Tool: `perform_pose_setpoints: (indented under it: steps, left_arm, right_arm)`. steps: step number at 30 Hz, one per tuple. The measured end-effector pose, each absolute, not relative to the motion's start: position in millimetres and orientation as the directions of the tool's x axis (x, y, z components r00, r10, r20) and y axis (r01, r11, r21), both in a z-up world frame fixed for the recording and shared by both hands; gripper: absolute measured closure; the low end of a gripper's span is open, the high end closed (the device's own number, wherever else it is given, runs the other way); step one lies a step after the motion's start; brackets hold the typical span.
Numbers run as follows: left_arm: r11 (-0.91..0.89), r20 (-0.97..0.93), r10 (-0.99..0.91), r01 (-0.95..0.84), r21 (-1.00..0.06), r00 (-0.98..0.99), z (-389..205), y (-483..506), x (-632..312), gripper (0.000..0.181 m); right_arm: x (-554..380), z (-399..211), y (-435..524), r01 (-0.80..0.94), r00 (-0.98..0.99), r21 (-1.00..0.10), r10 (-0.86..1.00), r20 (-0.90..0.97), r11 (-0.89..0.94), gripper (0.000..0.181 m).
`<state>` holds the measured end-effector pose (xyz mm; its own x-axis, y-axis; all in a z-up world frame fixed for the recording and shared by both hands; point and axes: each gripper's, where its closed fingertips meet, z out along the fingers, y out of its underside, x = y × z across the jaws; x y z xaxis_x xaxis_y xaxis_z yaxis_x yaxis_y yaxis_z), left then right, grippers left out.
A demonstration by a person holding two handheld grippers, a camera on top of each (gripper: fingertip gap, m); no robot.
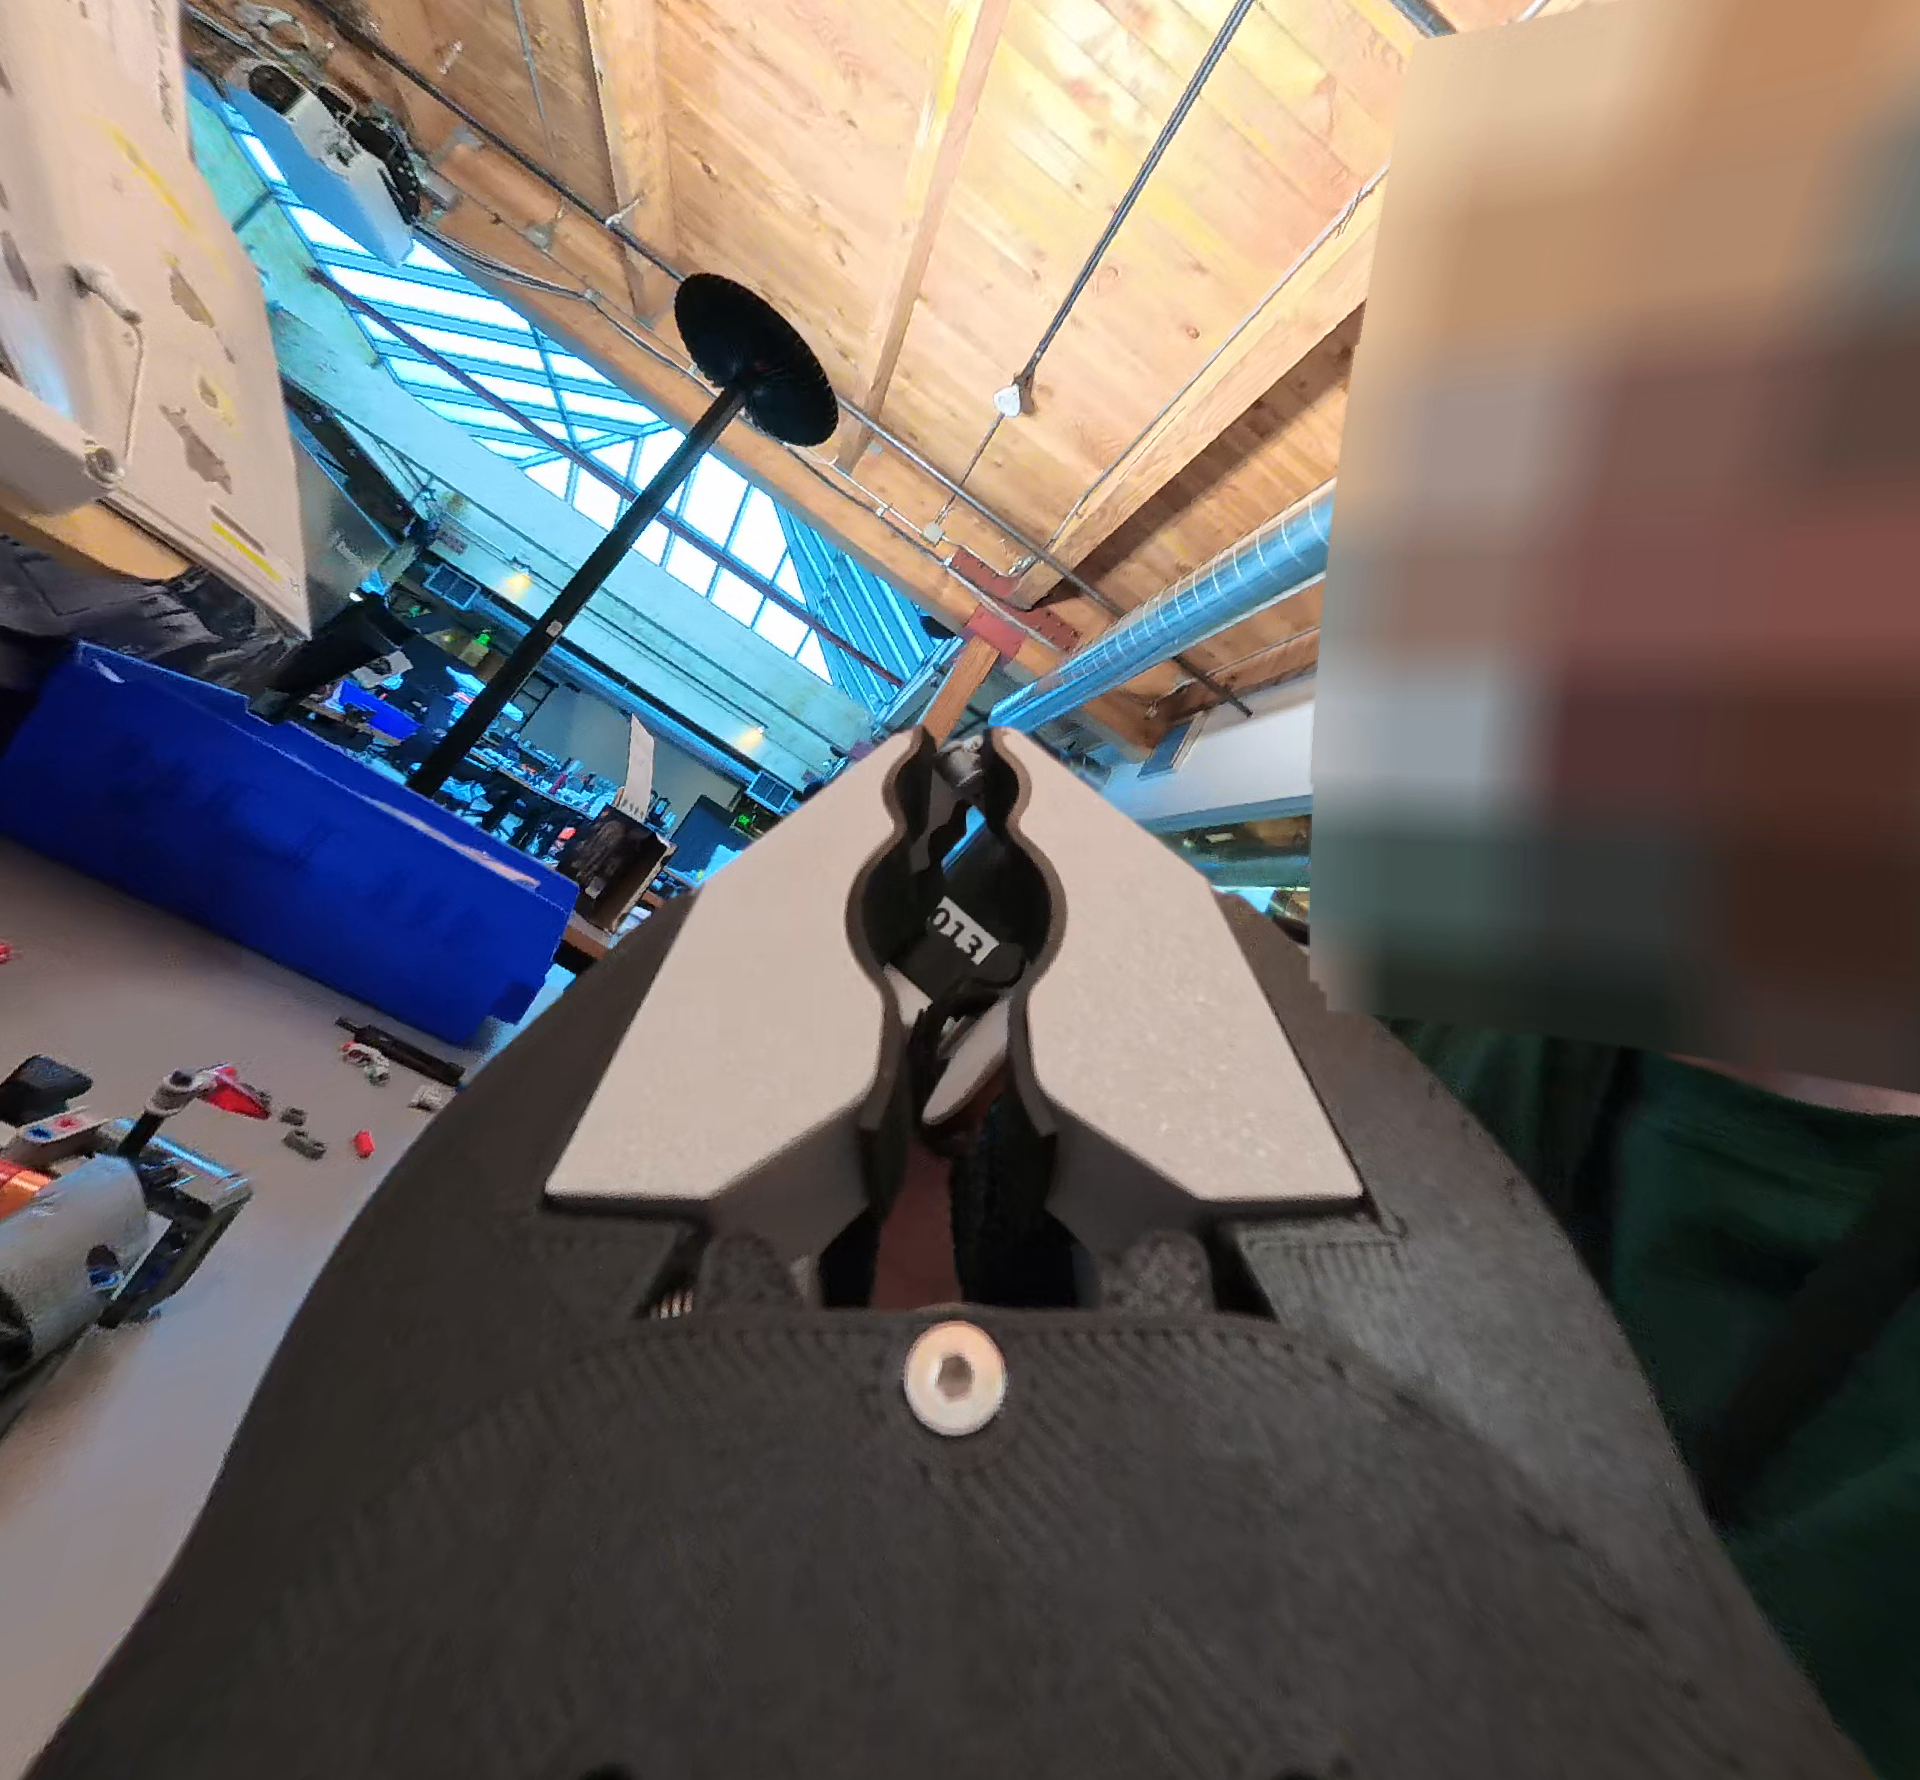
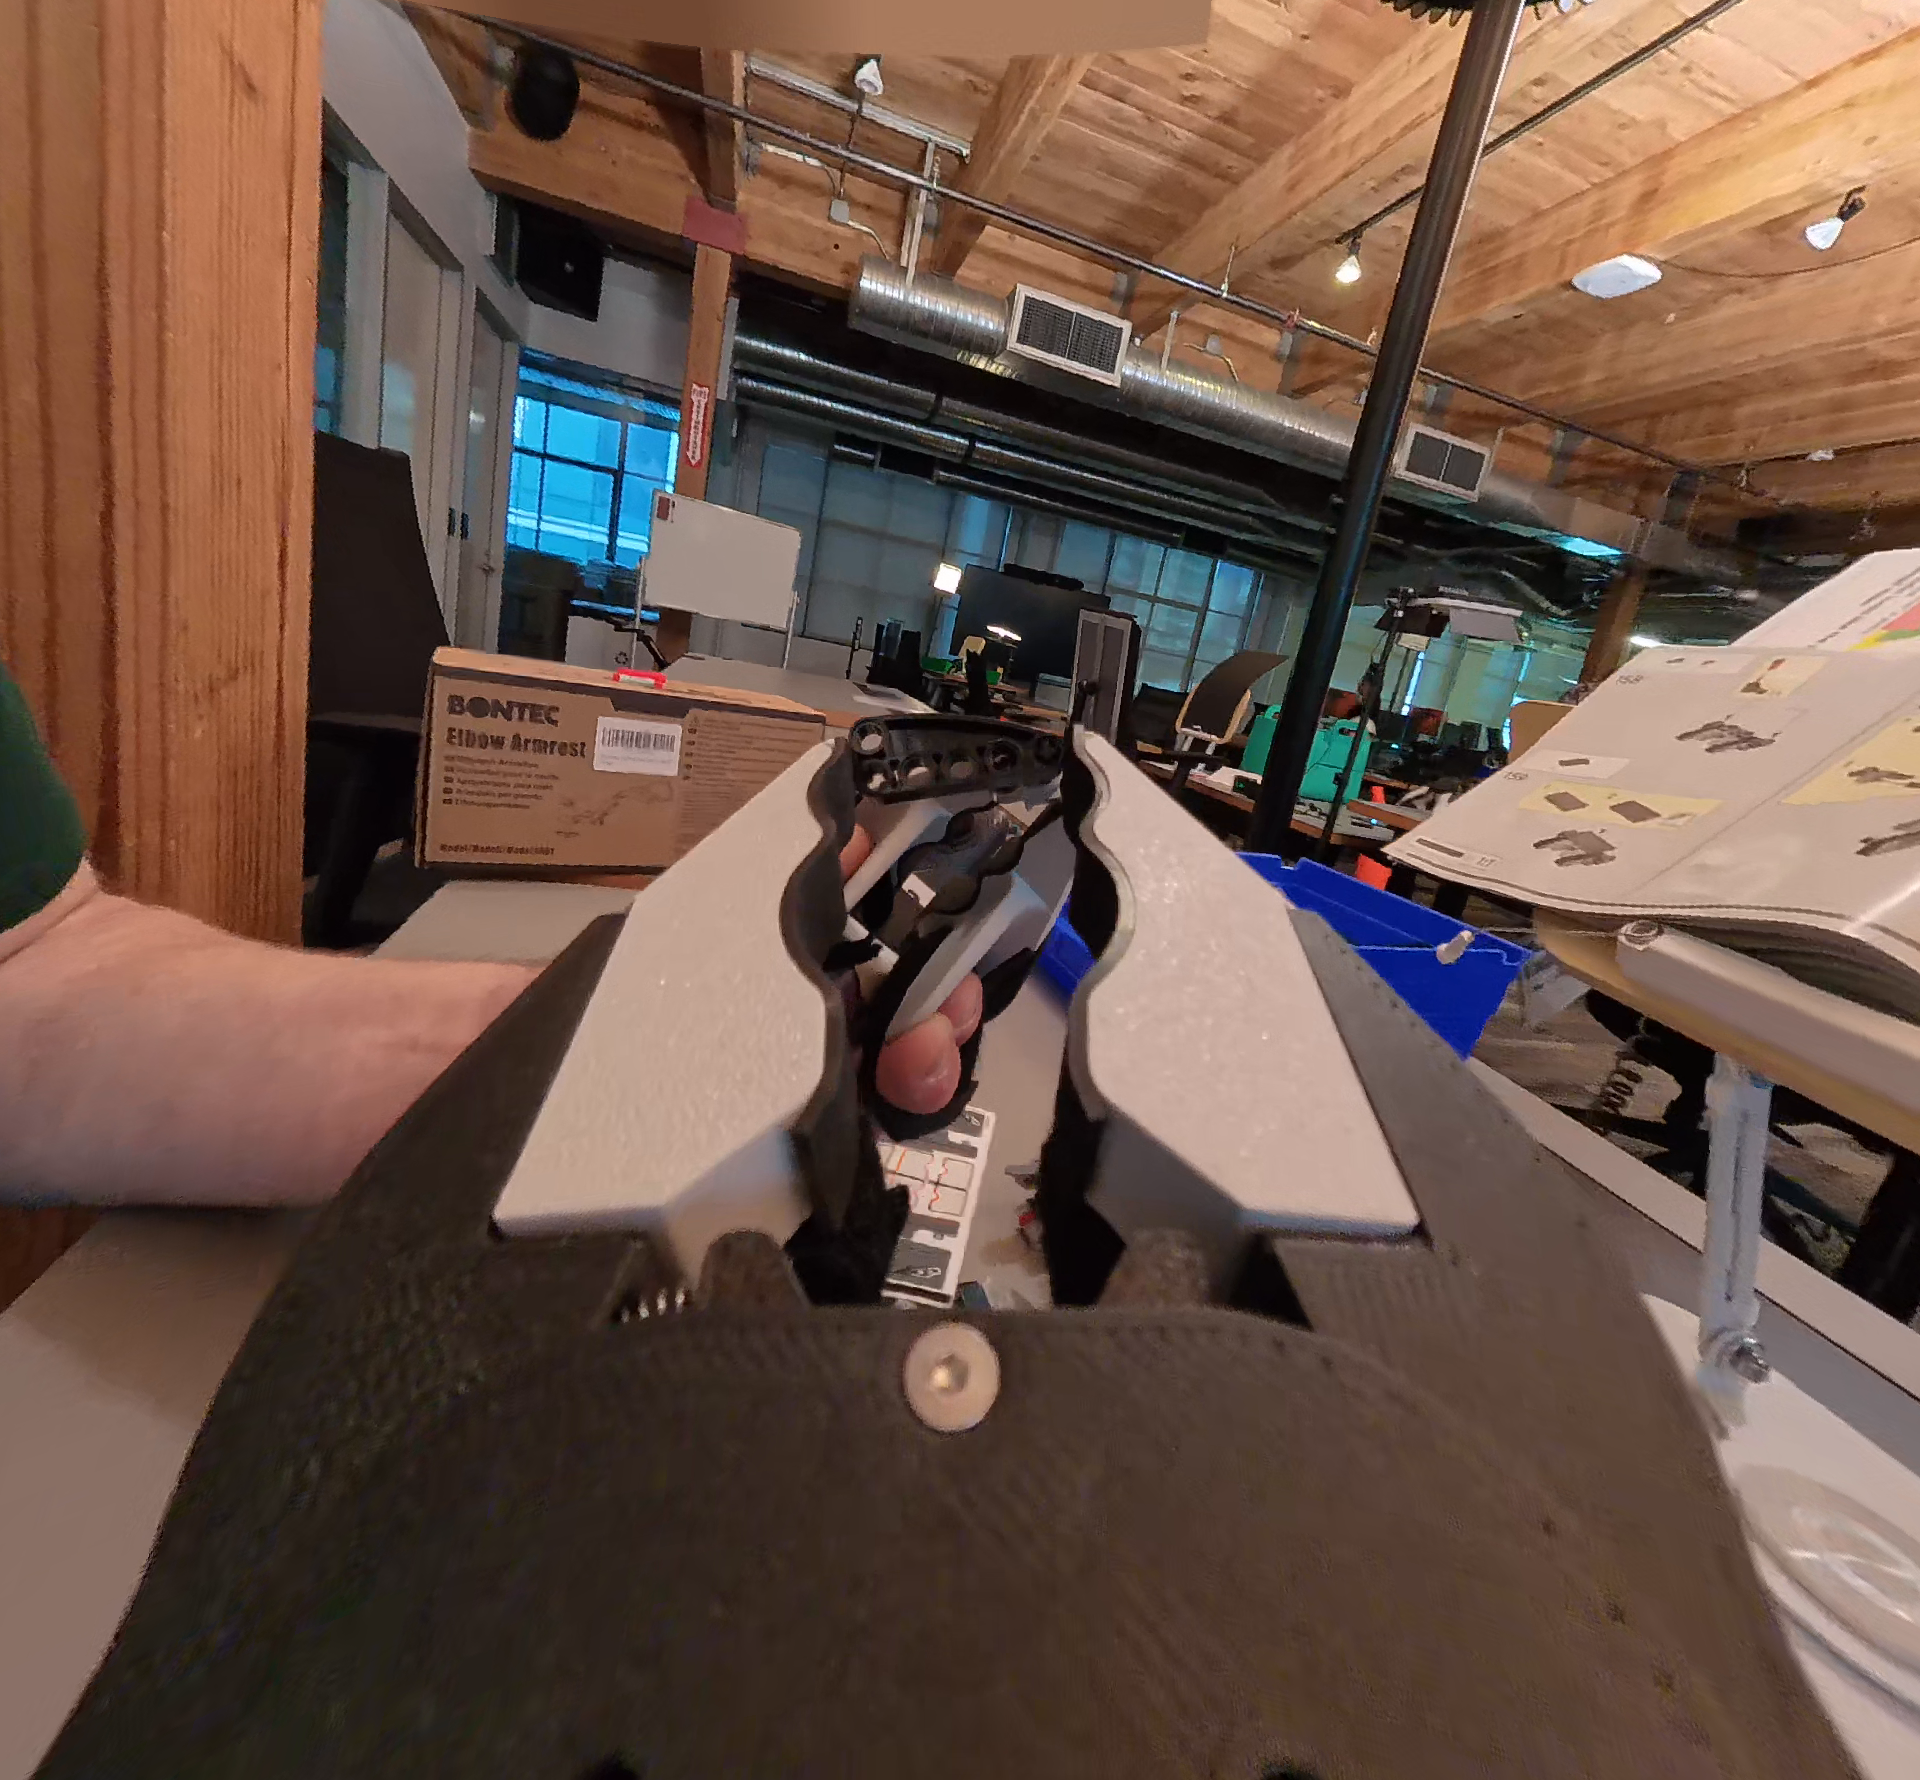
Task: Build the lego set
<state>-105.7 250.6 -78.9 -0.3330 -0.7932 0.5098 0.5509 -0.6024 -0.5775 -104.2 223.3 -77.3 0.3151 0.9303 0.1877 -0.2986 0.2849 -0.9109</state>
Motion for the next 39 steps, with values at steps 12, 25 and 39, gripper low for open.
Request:
perform_pose_setpoints:
  steps: [12, 25, 39]
  left_arm:
    - [-0.714, 0.501, -0.700, 0.465, -0.524, -0.510, -72.3, 232.3, -94.5, 0.173]
    - [-0.706, 0.507, -0.705, 0.430, -0.563, -0.495, -69.6, 228.2, -93.5, 0.171]
    - [-0.735, 0.500, -0.669, 0.384, -0.559, -0.550, -70.9, 222.7, -91.9, 0.174]
  right_arm:
    - [-95.5, -71.9, 209.3, -0.274, 0.329, -0.896, 0.910, 0.253, 0.349, 0.143]
    - [-96.5, -67.3, 205.8, -0.271, 0.335, -0.884, 0.898, 0.285, 0.381, 0.144]
    - [-95.0, -71.0, 201.9, -0.238, 0.334, -0.879, 0.884, 0.327, 0.414, 0.143]
